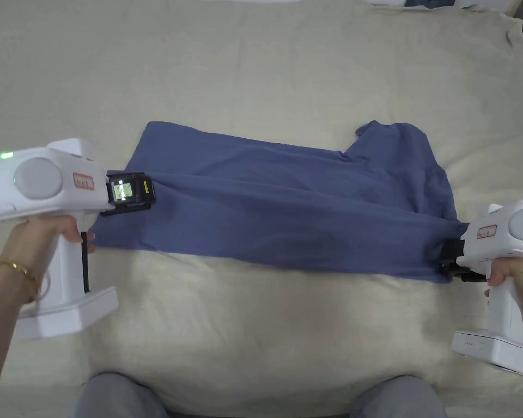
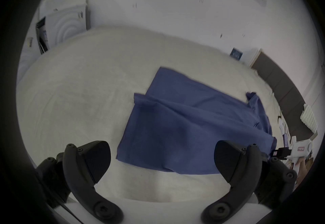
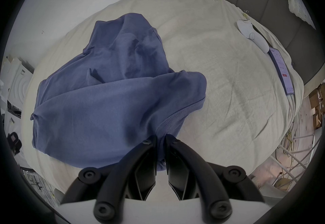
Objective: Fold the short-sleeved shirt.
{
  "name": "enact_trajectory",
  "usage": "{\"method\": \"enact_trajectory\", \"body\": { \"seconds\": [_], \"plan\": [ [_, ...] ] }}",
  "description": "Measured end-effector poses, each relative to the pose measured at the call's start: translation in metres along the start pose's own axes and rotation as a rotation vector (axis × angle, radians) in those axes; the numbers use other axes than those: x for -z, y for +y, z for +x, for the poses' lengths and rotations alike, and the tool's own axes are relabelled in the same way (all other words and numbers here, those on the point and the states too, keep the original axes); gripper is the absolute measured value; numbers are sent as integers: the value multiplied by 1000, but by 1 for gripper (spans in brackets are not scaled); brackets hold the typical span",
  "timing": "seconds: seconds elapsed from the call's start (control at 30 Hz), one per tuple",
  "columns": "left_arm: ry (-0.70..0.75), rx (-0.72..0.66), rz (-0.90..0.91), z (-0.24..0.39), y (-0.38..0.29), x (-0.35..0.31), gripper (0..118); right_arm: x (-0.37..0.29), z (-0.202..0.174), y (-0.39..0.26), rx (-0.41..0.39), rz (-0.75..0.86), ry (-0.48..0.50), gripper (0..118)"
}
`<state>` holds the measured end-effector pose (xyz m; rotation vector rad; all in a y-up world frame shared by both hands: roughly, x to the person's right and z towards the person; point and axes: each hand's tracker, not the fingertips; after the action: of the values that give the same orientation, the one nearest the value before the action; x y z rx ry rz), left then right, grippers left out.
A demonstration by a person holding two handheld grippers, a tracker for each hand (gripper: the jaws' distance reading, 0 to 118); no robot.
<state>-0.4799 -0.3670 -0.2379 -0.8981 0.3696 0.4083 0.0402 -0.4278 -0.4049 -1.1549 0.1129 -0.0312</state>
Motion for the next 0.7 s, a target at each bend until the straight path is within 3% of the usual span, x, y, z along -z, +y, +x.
{"method": "enact_trajectory", "body": {
  "seconds": [0.2, 0.27, 0.37, 0.47, 0.5, 0.7],
  "plan": [
    [195, 156, -213, -4, 8, 50, 118, 2, 2, -1, 2, -5, 5, 8],
    [234, 224, -237, -3, 2, 61, 113, 2, 1, 0, -4, -7, 4, 8],
    [252, 257, -256, 0, -8, 68, 83, 3, 0, 0, -17, -10, 1, 8],
    [89, 106, -272, -3, -5, 62, 29, 3, -1, 0, -24, -11, -1, 8],
    [84, 84, -261, -2, -4, 61, 4, 4, -1, 0, -26, -11, -2, 8],
    [72, 73, -221, -9, 3, 48, 0, -3, -1, 4, -53, -17, 3, 8]
  ]
}}
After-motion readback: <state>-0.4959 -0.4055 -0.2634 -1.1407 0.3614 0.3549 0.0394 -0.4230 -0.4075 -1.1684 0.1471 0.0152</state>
